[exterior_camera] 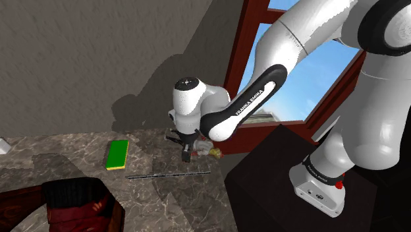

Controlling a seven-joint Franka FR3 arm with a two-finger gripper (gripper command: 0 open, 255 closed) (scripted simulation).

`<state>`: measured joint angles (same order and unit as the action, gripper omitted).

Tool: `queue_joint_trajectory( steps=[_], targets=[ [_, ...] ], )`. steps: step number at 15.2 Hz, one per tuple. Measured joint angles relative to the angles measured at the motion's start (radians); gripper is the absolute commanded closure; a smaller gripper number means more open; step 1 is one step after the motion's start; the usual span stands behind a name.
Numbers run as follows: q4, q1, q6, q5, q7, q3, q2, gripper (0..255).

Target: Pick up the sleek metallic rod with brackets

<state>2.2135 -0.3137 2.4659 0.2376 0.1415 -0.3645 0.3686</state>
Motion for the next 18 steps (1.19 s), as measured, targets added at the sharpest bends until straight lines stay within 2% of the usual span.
queue_joint_trajectory(
  steps=[6, 14, 15, 18],
  targets=[
    [-0.161, -0.093, 0.024, 0.076, 0.038, 0.018, 0.198, 0],
    [-0.203, -0.130, 0.080, 0.116, 0.065, 0.053, 0.299, 0],
    [-0.202, -0.130, 0.084, 0.118, 0.065, 0.055, 0.301, 255],
    [-0.203, -0.129, 0.087, 0.120, 0.066, 0.057, 0.297, 255]
  ],
)
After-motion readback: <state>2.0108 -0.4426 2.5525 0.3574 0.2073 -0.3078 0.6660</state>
